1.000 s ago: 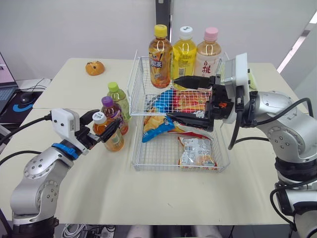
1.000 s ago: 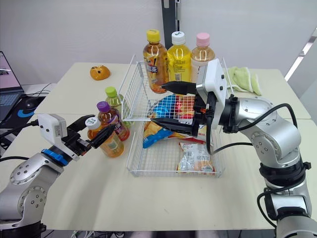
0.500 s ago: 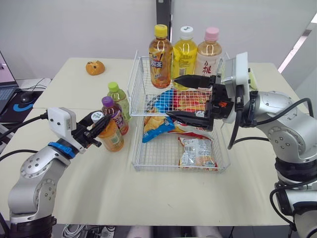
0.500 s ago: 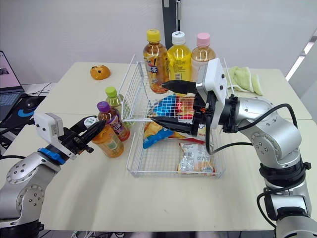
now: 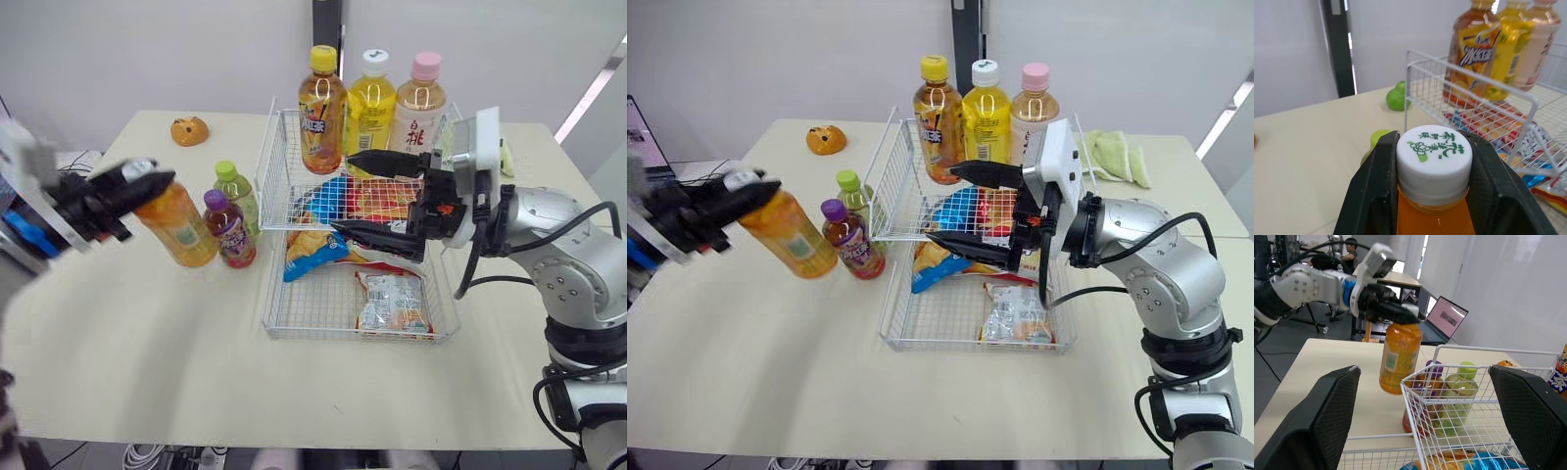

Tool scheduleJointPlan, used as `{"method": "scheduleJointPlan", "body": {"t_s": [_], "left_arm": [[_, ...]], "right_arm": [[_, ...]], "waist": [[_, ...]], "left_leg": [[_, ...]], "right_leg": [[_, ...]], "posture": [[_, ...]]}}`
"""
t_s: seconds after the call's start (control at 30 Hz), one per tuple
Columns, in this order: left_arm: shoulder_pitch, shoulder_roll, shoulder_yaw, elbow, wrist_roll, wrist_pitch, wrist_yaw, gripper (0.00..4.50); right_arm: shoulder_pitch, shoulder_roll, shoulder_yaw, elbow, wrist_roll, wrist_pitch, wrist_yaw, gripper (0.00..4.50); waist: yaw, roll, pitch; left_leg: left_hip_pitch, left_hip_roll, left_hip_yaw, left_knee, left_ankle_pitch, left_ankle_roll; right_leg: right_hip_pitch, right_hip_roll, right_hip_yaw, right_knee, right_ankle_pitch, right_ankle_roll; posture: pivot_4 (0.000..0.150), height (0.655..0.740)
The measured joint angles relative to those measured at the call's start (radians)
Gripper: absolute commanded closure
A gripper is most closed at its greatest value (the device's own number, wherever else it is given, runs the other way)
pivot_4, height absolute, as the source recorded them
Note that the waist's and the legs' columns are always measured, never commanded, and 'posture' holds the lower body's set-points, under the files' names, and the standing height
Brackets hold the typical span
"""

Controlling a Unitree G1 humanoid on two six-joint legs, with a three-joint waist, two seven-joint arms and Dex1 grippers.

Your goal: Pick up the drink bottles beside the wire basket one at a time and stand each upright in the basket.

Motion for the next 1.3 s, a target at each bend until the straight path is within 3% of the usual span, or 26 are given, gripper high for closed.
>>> {"method": "scheduleJointPlan", "body": {"t_s": [0.1,0.23,0.43,0.7,0.93,1.3], "left_arm": [[-0.176,0.079,-0.049,0.099,-0.052,0.084,-0.071,3.13],[-0.434,0.110,-0.159,0.204,-0.074,0.153,-0.148,3.13],[-0.795,0.068,-0.354,0.367,0.004,0.173,-0.277,3.13],[-1.126,-0.100,-0.530,0.598,0.187,0.104,-0.500,3.13],[-1.161,-0.336,-0.549,0.721,0.290,-0.035,-0.583,3.13],[-1.034,-0.649,-0.608,0.704,0.443,-0.348,-0.588,3.13]], "right_arm": [[0.006,0.001,-0.005,-0.005,0.000,0.000,-0.013,0.00],[0.015,0.010,-0.008,-0.013,-0.002,-0.001,-0.039,0.00],[0.048,0.003,-0.025,-0.037,-0.003,0.000,-0.080,0.00],[0.126,-0.064,-0.090,-0.119,0.000,0.033,-0.149,0.00],[0.211,-0.112,-0.186,-0.249,0.023,0.095,-0.269,0.00],[0.378,-0.179,-0.335,-0.420,0.097,0.193,-0.455,0.00]], "waist": [[-0.001,0.000,0.000],[-0.003,0.000,0.000],[-0.004,0.000,0.001],[-0.004,-0.001,0.000],[-0.002,-0.001,0.000],[-0.003,0.000,0.000]], "left_leg": [[0.000,0.000,0.000,0.000,0.000,0.000],[-0.001,0.000,0.000,0.000,0.000,0.000],[-0.002,0.000,0.001,0.000,0.000,0.000],[-0.013,0.000,0.001,0.004,0.001,-0.001],[-0.015,0.000,0.000,0.005,0.001,0.000],[-0.015,0.000,0.001,0.005,0.001,0.000]], "right_leg": [[0.000,0.000,0.000,0.000,0.000,0.000],[-0.001,0.000,0.000,0.001,0.000,0.000],[-0.002,0.001,0.001,0.002,0.000,0.000],[-0.012,0.001,0.001,0.003,0.000,0.000],[-0.012,0.001,0.001,0.003,0.000,0.001],[-0.013,0.001,0.001,0.004,0.000,0.001]], "posture": [[0.150,0.7400],[0.150,0.7400],[0.150,0.7400],[0.150,0.7400],[0.150,0.7400],[0.150,0.7400]]}}
